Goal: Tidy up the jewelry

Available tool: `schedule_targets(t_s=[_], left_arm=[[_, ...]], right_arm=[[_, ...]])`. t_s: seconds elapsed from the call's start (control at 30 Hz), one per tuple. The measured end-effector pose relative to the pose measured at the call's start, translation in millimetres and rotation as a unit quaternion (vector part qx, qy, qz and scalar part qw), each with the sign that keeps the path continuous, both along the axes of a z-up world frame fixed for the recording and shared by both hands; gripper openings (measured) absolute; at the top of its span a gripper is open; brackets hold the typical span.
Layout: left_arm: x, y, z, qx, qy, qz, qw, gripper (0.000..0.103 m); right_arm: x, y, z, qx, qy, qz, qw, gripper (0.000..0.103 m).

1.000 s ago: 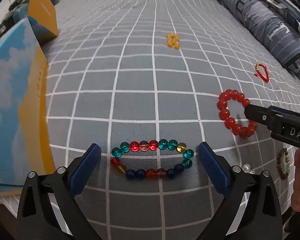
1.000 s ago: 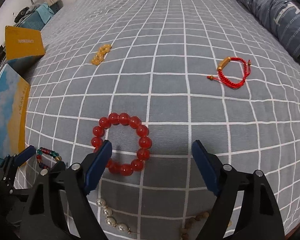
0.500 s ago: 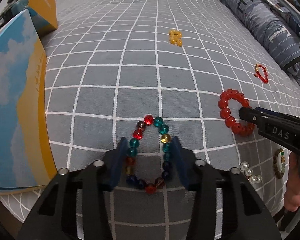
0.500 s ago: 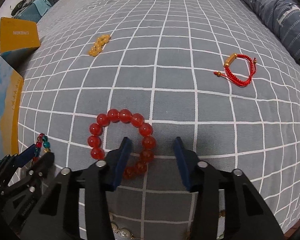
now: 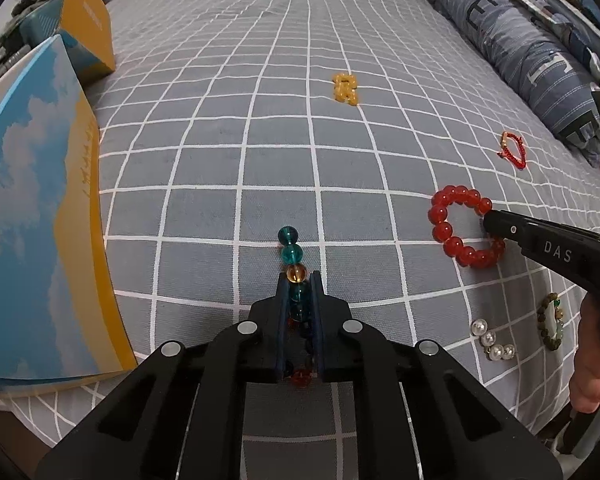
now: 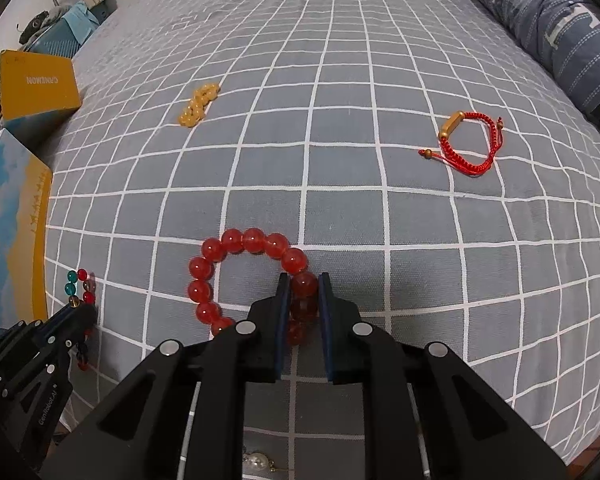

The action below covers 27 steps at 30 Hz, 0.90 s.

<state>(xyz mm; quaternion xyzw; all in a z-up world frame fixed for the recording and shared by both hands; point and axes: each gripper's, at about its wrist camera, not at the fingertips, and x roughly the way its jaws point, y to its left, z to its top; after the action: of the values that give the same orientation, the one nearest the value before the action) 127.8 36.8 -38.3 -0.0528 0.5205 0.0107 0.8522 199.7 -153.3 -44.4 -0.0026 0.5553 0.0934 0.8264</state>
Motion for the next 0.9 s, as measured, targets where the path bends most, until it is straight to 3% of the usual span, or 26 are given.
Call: schedule_targets(t_s=[0.9], left_arm=[[-13.0,4.6,35.0,0.012,-0.045,-0.003,0.9989,0.009]], right_arm=[[-19.3,5.1,42.4,0.032,-0.055,0.017,0.998,0.013]])
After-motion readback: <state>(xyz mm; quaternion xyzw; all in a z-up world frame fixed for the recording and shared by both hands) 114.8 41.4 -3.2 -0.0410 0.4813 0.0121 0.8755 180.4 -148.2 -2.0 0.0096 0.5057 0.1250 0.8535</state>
